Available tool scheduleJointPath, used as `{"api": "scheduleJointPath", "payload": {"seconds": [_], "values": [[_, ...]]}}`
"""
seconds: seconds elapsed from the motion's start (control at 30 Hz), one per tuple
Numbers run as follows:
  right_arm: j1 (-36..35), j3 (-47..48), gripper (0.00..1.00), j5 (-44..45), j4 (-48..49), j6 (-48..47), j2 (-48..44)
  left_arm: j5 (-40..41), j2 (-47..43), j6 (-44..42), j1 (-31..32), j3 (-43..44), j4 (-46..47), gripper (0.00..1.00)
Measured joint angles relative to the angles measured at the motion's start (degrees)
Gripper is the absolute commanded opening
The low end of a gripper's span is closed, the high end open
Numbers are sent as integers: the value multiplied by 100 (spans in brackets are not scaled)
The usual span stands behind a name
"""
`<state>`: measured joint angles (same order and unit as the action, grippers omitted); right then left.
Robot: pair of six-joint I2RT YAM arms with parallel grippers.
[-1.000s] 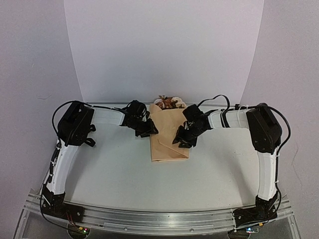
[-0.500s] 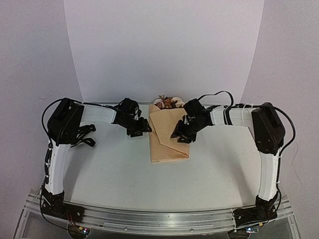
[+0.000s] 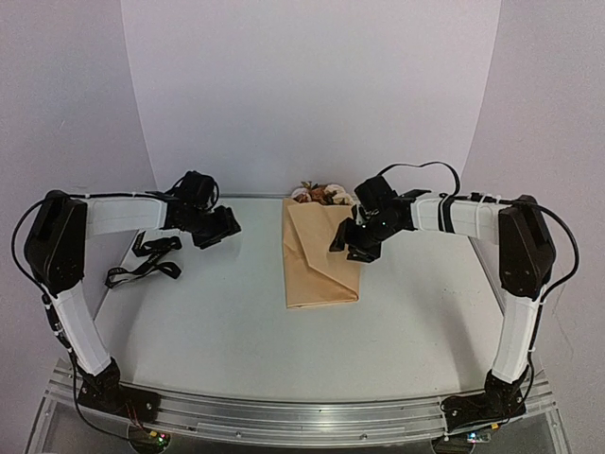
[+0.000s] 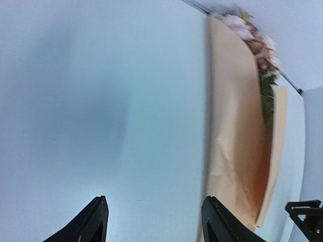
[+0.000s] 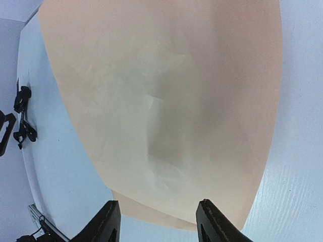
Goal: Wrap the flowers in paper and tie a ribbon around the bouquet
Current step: Pick up the ribbon from the corner of the board.
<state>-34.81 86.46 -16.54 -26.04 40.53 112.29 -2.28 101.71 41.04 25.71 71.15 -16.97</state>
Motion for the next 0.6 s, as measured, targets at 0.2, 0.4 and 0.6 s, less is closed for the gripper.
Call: {"api": "scheduleJointPath", "payload": {"seconds": [0.2,0.4,0.6], "values": [[16,-96,68,154,-87,-194,-47,758,-383,239,-847,-826,-429,67],[21,-221,71,295,-159,-300,-290,1368,-382,666,-1140,-966,-821,67],[39,-269,71,349,-151,-308,-467,1838,-385,1270,-1167,-1119,-1107,68]]}}
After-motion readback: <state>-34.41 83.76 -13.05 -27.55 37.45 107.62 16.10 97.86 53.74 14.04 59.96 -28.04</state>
